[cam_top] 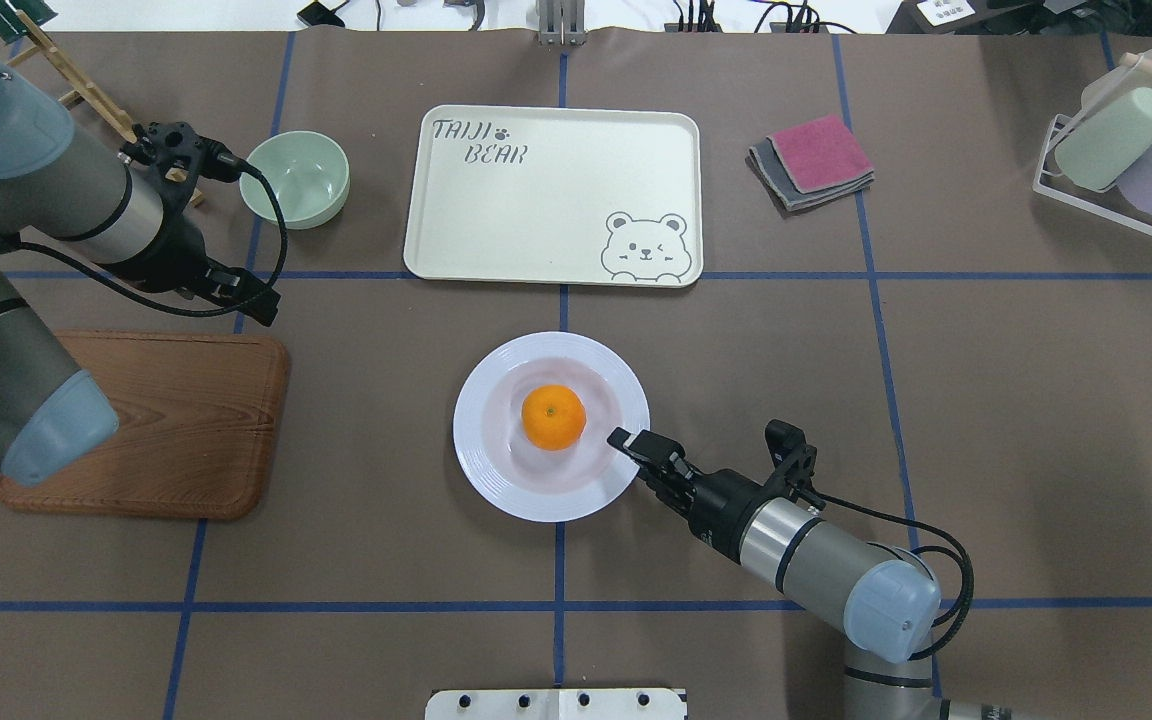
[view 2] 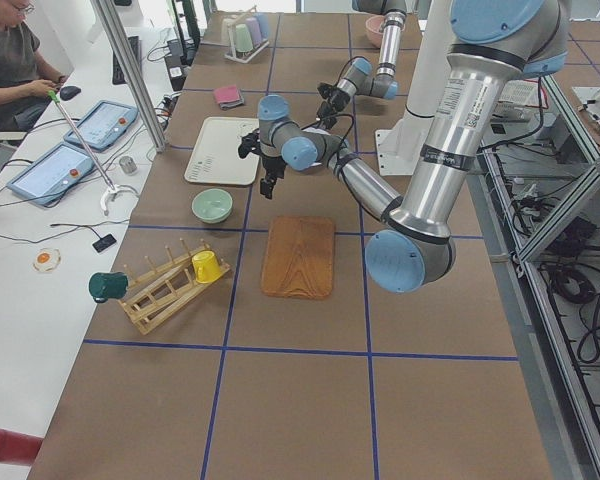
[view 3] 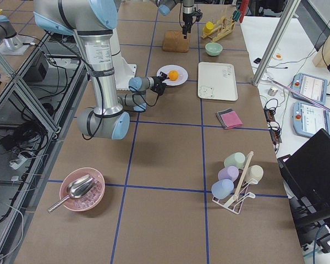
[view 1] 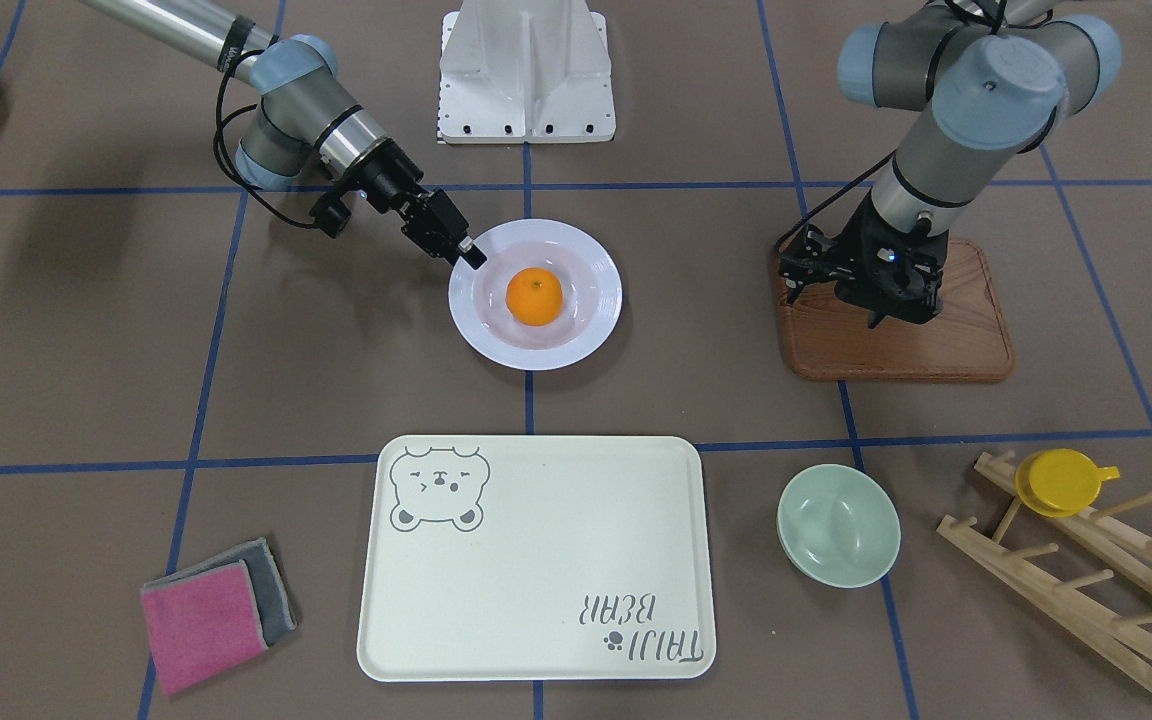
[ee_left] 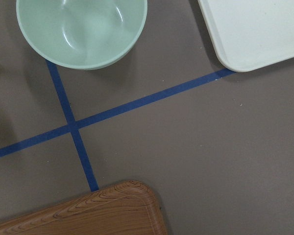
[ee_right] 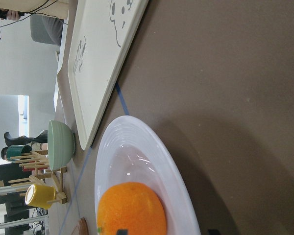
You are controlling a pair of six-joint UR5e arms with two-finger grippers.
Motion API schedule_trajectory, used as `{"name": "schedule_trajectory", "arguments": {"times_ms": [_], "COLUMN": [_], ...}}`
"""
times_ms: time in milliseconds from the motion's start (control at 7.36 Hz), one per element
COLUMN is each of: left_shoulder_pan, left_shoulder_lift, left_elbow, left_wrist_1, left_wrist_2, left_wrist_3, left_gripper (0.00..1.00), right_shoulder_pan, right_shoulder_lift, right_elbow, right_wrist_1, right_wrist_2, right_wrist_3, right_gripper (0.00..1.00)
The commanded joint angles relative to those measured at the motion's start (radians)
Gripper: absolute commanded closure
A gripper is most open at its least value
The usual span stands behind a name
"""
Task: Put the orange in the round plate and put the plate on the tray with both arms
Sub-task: 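Push the plate with the right gripper onto the bear tray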
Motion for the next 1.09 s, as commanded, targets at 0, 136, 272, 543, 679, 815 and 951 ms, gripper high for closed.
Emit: {"name": "schedule_trajectory", "arguments": {"times_ms": [0,136,272,543,679,815,951], "left_shoulder_pan": [0.000,0.000,0.000,0.002,0.002,0.002,0.002], "left_shoulder_lift": [0.001,-0.001,-0.001,-0.001,-0.001,-0.001,-0.001], "left_elbow": [0.002,0.002,0.002,0.002,0.002,0.001,0.001], "left_wrist_1": [-0.001,-0.001,0.001,0.001,0.001,0.001,-0.001], "left_wrist_2": [0.000,0.000,0.000,0.000,0.000,0.000,0.000], "left_wrist_3": [0.000,0.000,0.000,0.000,0.000,0.000,0.000], "left_gripper": [0.00,0.00,0.00,0.00,0.00,0.00,0.00], "right_shoulder_pan": [0.000,0.000,0.002,0.017,0.016,0.025,0.032], "right_shoulder_lift": [0.002,0.003,0.005,0.031,0.039,0.063,0.077], "right_elbow": [-0.002,-0.002,0.000,0.003,0.006,0.014,0.018], "right_wrist_1": [0.000,0.000,0.002,0.003,0.005,0.006,0.009], "right_wrist_2": [0.000,0.000,0.001,-0.002,-0.038,-0.069,-0.113], "right_wrist_3": [0.004,0.004,0.004,0.002,-0.002,-0.004,-0.010], "right_gripper": [0.61,0.76,0.96,1.00,1.00,1.00,1.00]}}
